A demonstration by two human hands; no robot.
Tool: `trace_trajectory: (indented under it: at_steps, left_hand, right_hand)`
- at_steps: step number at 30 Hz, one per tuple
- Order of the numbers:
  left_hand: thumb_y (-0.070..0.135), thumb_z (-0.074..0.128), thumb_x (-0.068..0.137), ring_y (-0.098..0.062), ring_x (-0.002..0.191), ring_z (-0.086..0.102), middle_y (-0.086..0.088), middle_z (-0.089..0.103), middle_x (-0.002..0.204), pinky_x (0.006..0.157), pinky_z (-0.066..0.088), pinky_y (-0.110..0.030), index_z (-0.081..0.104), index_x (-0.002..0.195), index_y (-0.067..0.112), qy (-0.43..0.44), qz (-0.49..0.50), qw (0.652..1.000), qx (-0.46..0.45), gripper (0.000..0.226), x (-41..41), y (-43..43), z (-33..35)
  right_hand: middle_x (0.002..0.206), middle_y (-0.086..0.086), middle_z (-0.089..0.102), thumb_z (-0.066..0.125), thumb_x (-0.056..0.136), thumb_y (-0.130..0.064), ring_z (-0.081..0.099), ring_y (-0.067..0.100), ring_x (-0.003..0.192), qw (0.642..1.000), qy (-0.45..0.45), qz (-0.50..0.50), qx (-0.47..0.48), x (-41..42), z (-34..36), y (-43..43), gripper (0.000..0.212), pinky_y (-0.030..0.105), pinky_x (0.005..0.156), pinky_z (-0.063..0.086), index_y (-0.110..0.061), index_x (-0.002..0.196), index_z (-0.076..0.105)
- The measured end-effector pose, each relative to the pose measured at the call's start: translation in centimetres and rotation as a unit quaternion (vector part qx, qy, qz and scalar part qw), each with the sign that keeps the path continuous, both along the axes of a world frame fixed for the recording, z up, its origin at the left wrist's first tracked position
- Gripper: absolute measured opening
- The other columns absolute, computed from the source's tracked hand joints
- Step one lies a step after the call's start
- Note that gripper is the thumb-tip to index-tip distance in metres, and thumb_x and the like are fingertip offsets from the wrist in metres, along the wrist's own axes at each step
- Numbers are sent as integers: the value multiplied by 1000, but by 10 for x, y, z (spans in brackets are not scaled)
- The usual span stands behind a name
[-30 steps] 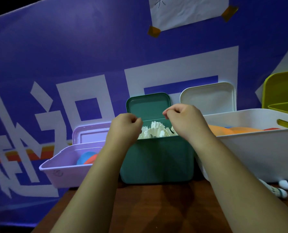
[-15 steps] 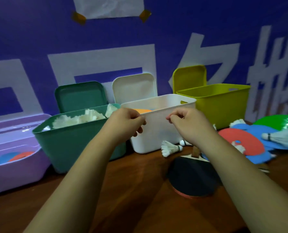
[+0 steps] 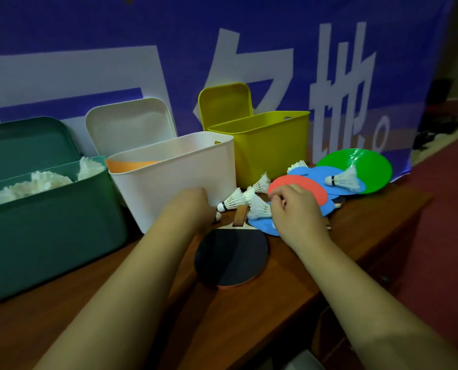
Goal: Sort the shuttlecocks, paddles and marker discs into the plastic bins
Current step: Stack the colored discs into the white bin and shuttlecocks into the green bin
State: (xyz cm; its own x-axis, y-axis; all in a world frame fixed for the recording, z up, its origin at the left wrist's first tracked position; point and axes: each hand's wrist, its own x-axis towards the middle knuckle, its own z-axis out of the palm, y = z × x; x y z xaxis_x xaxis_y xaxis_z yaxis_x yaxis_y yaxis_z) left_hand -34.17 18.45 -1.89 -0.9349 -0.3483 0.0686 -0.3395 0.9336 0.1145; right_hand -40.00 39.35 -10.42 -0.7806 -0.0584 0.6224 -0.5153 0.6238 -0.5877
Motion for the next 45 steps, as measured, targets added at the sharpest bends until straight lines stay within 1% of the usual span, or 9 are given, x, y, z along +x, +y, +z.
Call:
trace_trajectory:
  at_steps: [3,7,11,18,23,27,32,36,45]
  left_hand:
    - [67,66,88,-35,131,52,-14,49,139,102,45,-47,43,141,19,15,87,996,-15,74,-9,-11,-29]
    - [76,65,83,-36,118,59,-14,59,132,101,50,-45,48,132,17,9,66,996,66,79,-18,-24,-45]
    - [73,70,81,-34,111,61,-6,61,118,95,53,-43,53,122,19,23,47,997,48,70,-16,-29,-41]
    - [57,82,78,-34,114,60,-9,61,125,98,54,-51,55,128,19,79,4,995,55,68,-12,-26,-23]
    - [35,71,87,-35,116,59,-11,62,129,100,53,-48,56,135,21,122,-28,992,34,52,-7,-23,-11]
    - [37,77,85,-34,118,59,-11,62,131,102,52,-45,58,137,19,147,-52,987,49,58,-3,-20,1]
    - [38,80,85,-29,119,59,-8,65,130,96,48,-36,60,138,19,163,-73,982,57,61,4,-20,19]
    - [33,86,82,-22,106,60,-1,67,120,88,48,-33,59,139,19,133,-108,984,48,65,18,-20,36]
    - [29,89,79,-15,95,67,10,74,95,81,53,-32,67,126,22,181,-82,978,67,53,51,-54,84]
  right_hand:
    - [104,0,68,58,97,-20,53,28,96,998,26,-25,41,3,-9,-2,21,43,86,50,-21,107,76]
    - [120,-1,59,67,91,-24,48,27,111,994,22,-55,93,8,-7,-6,32,45,98,47,-28,122,73]
    - [133,3,53,70,91,-28,41,31,125,990,-42,-92,96,6,-10,2,42,46,107,40,-29,133,68]
    - [151,10,43,74,88,-39,37,37,139,986,-62,-141,64,9,-12,4,59,51,114,36,-23,142,58]
    - [139,10,51,69,92,-37,42,37,132,981,-101,-149,74,9,-11,6,58,48,110,37,-20,145,54]
    - [137,9,54,67,93,-33,47,35,131,983,-102,-135,77,10,-9,4,51,50,109,39,-20,142,58]
    - [122,-2,70,62,100,-25,64,20,112,994,-46,-41,-91,11,-7,7,26,41,97,54,-21,124,72]
    - [88,-7,74,70,97,-27,65,22,77,965,-88,62,-240,19,3,3,12,39,70,57,-29,106,78]
    - [84,-14,70,72,99,-24,62,2,75,932,-68,234,-268,37,72,-76,2,23,72,49,-25,100,74]
